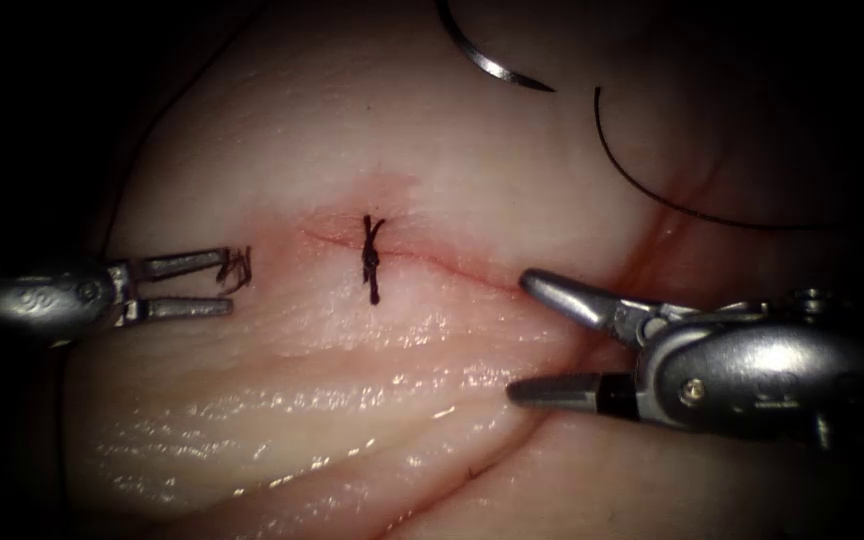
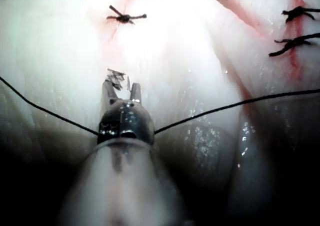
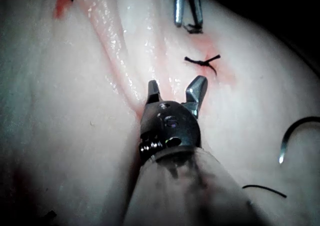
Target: Wound Closure
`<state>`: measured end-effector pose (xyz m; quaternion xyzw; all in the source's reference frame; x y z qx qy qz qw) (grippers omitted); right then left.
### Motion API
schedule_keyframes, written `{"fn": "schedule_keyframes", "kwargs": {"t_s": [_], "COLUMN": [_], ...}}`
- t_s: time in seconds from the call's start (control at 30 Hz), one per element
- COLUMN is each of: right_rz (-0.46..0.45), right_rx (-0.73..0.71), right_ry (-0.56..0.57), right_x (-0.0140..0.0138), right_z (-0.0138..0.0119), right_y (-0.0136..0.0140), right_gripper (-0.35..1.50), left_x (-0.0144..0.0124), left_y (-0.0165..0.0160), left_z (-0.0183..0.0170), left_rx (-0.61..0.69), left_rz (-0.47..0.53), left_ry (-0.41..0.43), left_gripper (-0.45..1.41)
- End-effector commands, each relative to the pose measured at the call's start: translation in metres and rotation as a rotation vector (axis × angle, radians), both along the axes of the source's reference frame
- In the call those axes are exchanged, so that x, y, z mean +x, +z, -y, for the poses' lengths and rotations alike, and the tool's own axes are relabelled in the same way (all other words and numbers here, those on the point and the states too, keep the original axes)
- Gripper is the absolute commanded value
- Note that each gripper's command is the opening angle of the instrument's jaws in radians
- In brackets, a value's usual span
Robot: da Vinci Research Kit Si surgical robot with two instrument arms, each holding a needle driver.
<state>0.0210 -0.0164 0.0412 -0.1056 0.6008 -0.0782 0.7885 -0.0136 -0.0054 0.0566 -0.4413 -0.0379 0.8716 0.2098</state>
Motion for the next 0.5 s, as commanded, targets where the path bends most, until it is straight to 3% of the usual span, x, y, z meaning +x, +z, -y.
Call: {"fn": "schedule_keyframes", "kwargs": {"t_s": [0.03,0.5], "right_rz": [-0.002,-0.006], "right_rx": [-0.001,0.004], "right_ry": [0.000,-0.002], "right_x": [0.0007,0.0001], "right_z": [-0.0002,0.0000], "right_y": [0.0004,0.0003], "right_gripper": [1.28,1.23], "left_x": [-0.0003,0.0000], "left_y": [0.0000,-0.0026], "left_z": [0.0001,0.0023], "left_rx": [0.016,0.076], "left_rz": [-0.008,-0.054], "left_ry": [-0.019,-0.023], "left_gripper": [0.61,0.66]}}
